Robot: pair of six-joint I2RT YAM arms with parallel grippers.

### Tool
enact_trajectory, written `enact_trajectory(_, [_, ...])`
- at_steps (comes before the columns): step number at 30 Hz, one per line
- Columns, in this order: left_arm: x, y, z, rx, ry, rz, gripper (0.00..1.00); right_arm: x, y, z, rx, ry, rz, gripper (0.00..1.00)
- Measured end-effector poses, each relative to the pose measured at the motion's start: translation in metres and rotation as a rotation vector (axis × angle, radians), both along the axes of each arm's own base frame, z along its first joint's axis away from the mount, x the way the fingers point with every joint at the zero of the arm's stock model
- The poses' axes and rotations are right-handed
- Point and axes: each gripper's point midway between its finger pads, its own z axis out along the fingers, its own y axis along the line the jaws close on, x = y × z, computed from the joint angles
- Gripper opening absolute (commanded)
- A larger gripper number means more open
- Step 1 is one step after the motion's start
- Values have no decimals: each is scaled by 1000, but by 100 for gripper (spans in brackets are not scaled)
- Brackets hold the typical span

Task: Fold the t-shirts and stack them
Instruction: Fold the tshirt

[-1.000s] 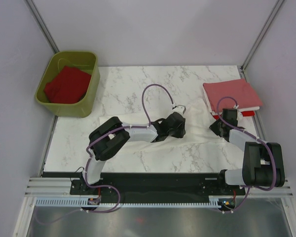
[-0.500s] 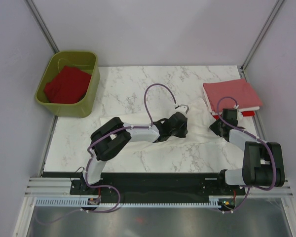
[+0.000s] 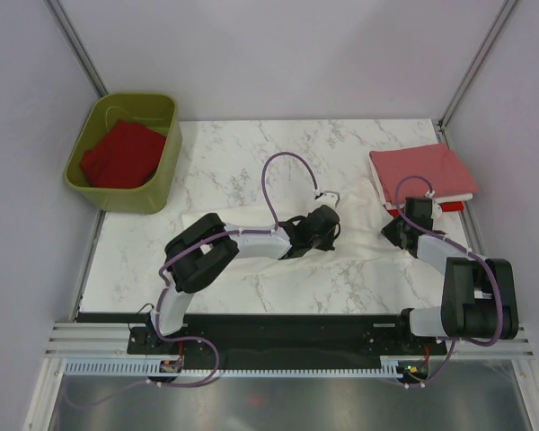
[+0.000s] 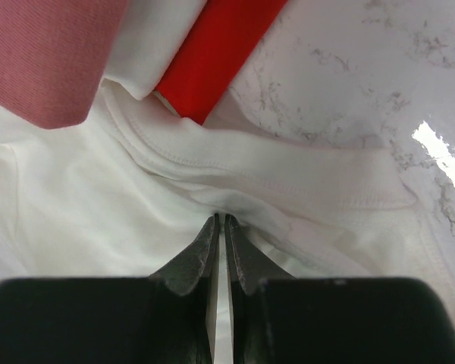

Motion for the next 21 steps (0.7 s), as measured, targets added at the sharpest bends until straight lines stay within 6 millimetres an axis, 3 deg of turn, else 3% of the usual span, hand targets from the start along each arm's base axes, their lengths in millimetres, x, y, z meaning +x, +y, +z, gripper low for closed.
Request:
enact_trajectory(9, [-6, 2, 10, -22, 20, -3, 16, 0, 0, 0, 0, 0, 0, 15])
enact_trajectory(21, [-21, -6, 18, -80, 82, -48, 31, 0, 0, 0, 1, -1, 0, 15])
